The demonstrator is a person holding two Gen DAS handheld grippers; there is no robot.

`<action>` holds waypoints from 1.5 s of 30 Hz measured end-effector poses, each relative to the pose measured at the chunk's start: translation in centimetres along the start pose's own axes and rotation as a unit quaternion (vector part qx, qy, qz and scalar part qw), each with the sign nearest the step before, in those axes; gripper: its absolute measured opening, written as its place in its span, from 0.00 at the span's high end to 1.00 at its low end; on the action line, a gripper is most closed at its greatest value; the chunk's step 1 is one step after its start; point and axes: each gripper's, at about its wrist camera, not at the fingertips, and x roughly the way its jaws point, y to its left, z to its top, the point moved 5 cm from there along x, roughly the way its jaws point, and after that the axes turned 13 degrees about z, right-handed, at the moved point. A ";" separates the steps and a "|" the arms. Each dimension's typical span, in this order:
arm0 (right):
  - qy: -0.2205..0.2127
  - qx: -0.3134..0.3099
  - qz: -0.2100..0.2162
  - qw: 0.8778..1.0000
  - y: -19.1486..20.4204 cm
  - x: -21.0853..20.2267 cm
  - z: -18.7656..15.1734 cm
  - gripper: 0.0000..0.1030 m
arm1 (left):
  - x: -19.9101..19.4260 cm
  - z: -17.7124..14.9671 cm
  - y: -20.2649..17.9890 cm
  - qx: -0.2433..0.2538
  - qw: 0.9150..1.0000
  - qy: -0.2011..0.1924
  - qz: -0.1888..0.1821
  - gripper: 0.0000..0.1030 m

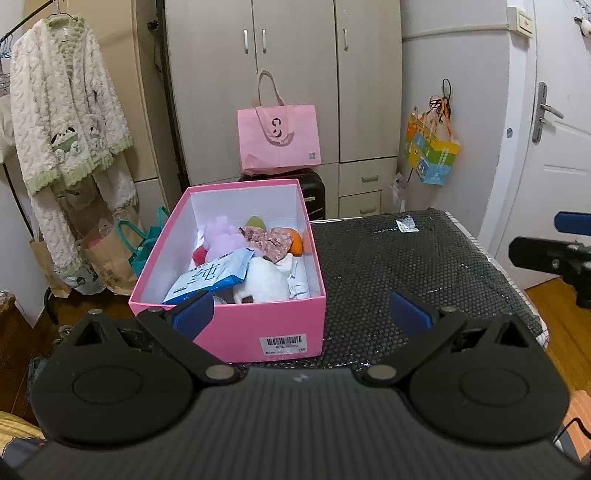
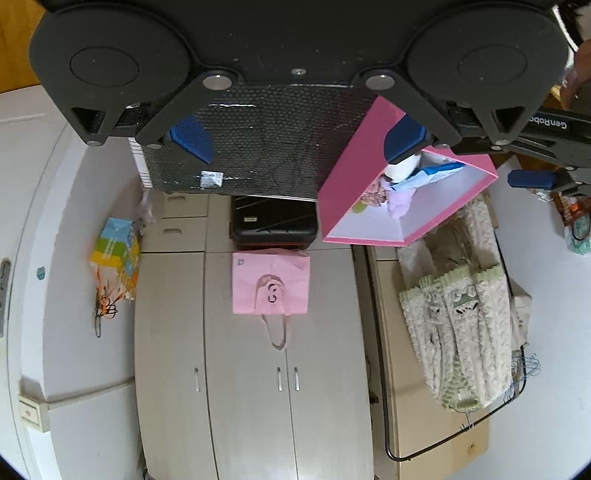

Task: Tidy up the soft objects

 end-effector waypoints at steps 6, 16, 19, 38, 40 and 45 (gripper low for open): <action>0.009 0.019 -0.016 1.000 -0.4 0.4 -0.3 0.02 | 0.3 -0.2 0.3 -0.027 1.000 -0.001 0.007 0.00; 0.031 0.002 -0.053 0.998 0.1 0.7 -1.6 0.02 | 0.2 -0.3 0.7 -0.026 0.999 -0.011 0.024 0.00; 0.028 -0.004 -0.065 0.997 0.3 0.6 -1.7 0.02 | 0.2 -0.5 0.6 -0.028 0.999 -0.007 0.024 0.00; 0.012 -0.021 -0.128 0.991 -0.1 0.9 -2.8 0.02 | 0.9 -2.6 0.8 -0.039 0.997 -0.033 0.052 0.00; 0.013 -0.021 -0.128 0.991 -0.2 0.9 -2.9 0.02 | 0.8 -2.6 0.7 -0.037 0.997 -0.041 0.054 0.00; 0.013 -0.018 -0.127 0.992 -0.4 1.0 -3.2 0.02 | 0.7 -2.8 0.4 -0.031 0.997 -0.048 0.055 0.00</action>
